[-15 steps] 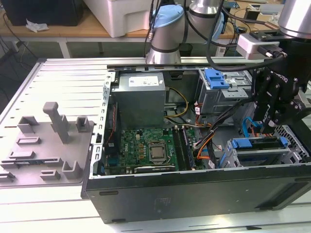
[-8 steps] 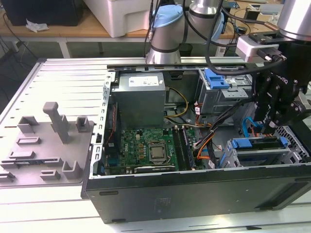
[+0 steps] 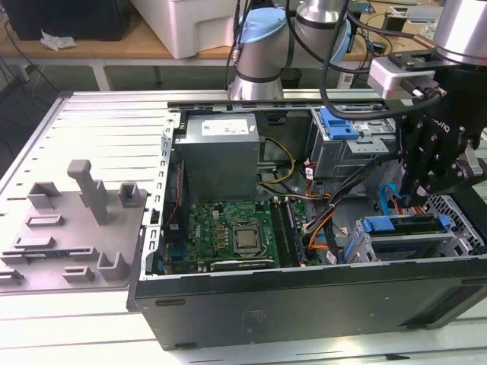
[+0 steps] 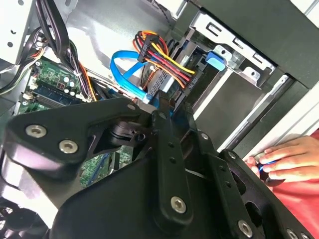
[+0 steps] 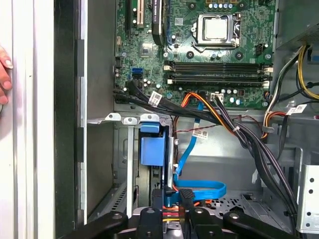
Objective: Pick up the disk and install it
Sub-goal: 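Insert the second disk wire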
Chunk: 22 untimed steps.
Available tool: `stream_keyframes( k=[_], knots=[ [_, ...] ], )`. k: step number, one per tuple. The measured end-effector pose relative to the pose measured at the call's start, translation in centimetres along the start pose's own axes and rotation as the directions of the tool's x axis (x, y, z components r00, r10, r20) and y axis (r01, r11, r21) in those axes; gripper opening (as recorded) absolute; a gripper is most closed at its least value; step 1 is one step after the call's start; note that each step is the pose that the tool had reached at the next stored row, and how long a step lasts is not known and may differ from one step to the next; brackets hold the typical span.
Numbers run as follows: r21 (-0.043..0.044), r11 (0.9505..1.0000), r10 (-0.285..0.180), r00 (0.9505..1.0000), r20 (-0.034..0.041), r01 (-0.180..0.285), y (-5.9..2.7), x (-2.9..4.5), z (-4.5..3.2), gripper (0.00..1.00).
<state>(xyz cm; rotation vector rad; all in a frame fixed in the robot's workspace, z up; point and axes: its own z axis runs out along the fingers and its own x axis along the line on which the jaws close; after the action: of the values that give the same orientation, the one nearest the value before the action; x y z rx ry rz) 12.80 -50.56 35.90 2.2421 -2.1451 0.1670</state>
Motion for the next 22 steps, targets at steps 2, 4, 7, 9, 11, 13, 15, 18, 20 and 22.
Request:
stream_keyframes(
  k=[2,4,7,9,11,13,15,18,20,22],
  knots=[
    [0.0002,1.0000,0.002,1.0000,0.0004,-0.002,0.03,0.00,0.04,0.27],
    [-0.0001,1.0000,0.007,1.0000,0.0003,-0.007,0.06,0.00,0.06,0.27],
    [-0.0024,0.9996,0.029,0.9996,-0.0006,-0.029,0.08,-0.01,0.08,0.27],
    [-0.0052,0.9983,0.057,0.9984,-0.0020,-0.057,0.08,-0.01,0.11,0.27],
    [-0.0064,0.9976,0.069,0.9976,-0.0026,-0.069,0.09,-0.02,0.21,0.27],
    [-0.0067,0.9974,0.072,0.9974,-0.0029,-0.072,0.13,-0.03,0.29,0.27],
    [-0.0059,0.9974,0.072,0.9974,-0.0027,-0.072,0.27,-0.03,0.31,0.27],
    [-0.0029,0.9974,0.073,0.9973,0.0113,-0.073,0.30,-0.02,0.30,0.27],
    [-0.0019,0.9973,0.074,0.9969,0.0267,-0.074,0.32,0.11,0.32,0.27],
    [-0.0019,0.9973,0.074,0.9967,0.0321,-0.074,0.33,0.32,0.34,0.27]
  ],
)
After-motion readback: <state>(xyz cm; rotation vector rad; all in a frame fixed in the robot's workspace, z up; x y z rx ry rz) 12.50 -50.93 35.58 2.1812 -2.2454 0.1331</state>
